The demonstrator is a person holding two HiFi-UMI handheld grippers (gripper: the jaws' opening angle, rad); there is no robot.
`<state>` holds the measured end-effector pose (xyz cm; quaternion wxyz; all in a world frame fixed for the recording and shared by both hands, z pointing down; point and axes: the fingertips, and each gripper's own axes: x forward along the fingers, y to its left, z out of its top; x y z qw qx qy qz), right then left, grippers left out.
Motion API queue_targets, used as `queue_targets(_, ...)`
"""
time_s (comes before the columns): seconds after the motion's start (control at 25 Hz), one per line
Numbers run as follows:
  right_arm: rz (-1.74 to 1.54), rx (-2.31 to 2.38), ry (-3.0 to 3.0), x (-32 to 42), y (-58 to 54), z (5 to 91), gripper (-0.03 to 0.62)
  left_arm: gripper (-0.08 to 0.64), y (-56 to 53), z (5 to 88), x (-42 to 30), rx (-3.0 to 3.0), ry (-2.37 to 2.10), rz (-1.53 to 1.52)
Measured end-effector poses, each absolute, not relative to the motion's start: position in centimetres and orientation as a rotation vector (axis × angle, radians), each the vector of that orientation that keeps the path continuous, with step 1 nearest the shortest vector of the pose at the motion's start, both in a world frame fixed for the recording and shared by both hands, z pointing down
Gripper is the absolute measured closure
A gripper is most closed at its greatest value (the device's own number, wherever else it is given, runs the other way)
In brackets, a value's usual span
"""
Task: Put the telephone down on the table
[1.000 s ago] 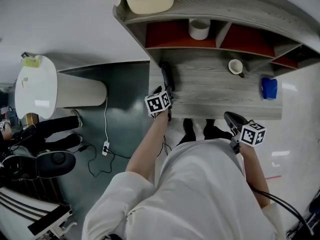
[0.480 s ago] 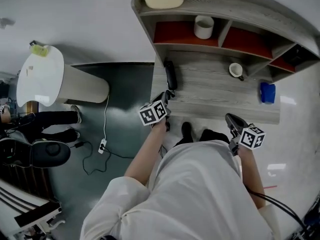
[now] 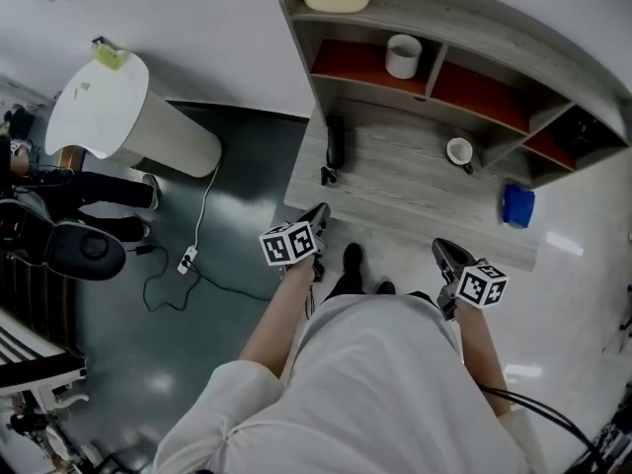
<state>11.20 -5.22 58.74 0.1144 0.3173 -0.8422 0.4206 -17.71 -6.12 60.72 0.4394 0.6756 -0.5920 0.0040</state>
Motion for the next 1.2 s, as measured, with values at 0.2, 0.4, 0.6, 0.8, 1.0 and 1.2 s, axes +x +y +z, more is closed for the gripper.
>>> queue_targets(0.2, 1.241, 0.880, -2.482, 14.0, -2.5, 58.9, 0.575, 0.552, -1.2, 59.7, -14.2, 1.664, -1.444, -0.049)
queue_targets(0.4, 1.207, 0.789, -2.484, 15.4, 0.6, 60.5, 0.575, 0.552, 2.7, 59.5, -11.2, 1.706, -1.451, -0.028)
queue_targets(0.6, 1.158, 0.689, -2.512, 15.6, 2.7, 60.7, 0.575, 0.551, 5.9, 58.8, -9.0, 1.699, -1.432, -0.047)
queue_targets(0.8, 1.164, 0.687, -2.542, 14.6, 3.7, 60.5, 0.575, 0.551, 7.8, 57.7, -8.5, 1.731, -1.407, -0.029)
queue_targets(1.0, 1.153, 0.693, -2.572, 12.9, 4.2, 59.8, 0.575, 0.551, 8.8, 58.1, -9.2, 1.745, -1.393, -0.001)
queue_targets(1.2, 1.175, 0.729, -2.584, 11.2, 5.2, 59.0, 0.575, 0.551, 10.3, 58.2, -10.7, 1.743, -1.380, -0.013)
